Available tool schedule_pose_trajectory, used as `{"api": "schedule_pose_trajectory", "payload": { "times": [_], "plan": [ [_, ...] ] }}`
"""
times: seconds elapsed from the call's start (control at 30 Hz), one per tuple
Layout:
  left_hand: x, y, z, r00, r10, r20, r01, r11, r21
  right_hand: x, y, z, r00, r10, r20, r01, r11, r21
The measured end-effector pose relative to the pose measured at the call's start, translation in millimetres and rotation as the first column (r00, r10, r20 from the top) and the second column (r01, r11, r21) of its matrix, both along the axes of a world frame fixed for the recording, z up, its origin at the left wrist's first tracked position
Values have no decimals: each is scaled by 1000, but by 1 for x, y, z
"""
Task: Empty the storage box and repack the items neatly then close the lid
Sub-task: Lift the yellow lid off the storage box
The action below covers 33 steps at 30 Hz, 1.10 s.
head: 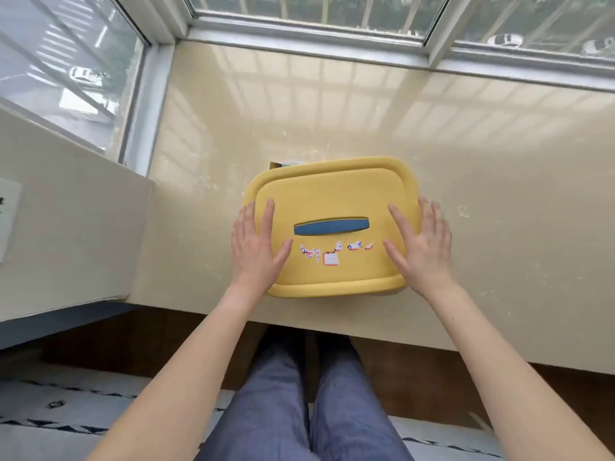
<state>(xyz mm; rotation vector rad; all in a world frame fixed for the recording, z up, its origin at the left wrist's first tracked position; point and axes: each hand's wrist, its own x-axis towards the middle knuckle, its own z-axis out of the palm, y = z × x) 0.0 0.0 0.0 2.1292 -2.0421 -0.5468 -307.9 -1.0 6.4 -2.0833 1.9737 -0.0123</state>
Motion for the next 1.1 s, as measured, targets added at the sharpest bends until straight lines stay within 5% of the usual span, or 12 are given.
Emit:
{"api": "schedule_pose_trajectory", "payload": {
  "times": [0.23,0.37,0.5,0.77,1.1],
  "plan": [
    [6,20,-17,935,298,-192,-252,940,230,-11,13,-7,991,-134,7,132,980,149],
    [6,21,-19,837,451,-309,-360,880,309,-10,11,-6,952,-244,187,194,948,253],
    [7,19,-13,832,460,-310,-376,878,296,-5,16,-3,882,-346,320,259,923,284],
    [11,22,27,768,443,-463,-362,896,257,5,39,28,840,-416,348,346,905,247],
    [24,20,123,812,144,-565,-148,988,39,2,104,121,876,-396,276,408,913,15]
  ]
}}
